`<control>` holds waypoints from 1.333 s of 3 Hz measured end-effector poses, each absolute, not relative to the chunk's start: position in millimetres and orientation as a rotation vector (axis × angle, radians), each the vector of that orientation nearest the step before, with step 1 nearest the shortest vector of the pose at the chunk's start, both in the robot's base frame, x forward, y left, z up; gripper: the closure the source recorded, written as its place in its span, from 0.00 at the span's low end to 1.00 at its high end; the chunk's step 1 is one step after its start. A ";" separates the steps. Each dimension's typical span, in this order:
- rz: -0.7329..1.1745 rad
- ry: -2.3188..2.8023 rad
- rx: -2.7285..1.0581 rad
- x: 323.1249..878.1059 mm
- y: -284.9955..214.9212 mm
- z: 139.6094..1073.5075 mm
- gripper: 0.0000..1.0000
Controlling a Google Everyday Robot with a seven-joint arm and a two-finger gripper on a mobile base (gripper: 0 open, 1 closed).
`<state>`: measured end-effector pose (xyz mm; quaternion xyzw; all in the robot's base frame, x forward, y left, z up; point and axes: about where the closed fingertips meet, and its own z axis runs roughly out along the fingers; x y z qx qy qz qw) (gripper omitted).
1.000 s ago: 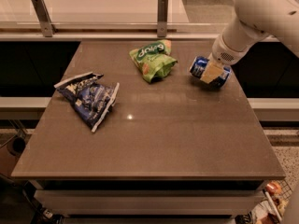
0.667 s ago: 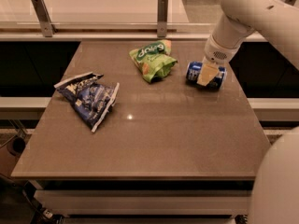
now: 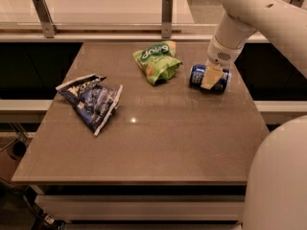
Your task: Knock pepsi can over
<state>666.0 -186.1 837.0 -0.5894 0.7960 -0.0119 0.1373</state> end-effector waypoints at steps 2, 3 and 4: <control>-0.030 2.306 -1.710 666.3 -184.8 833.0 0.13; -0.027 2.307 -1.713 666.4 -184.1 830.9 0.00; -0.027 2.307 -1.713 666.4 -184.1 830.8 0.00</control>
Offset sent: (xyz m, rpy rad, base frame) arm 0.0001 0.0006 -0.0017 -0.0002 0.0025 0.0009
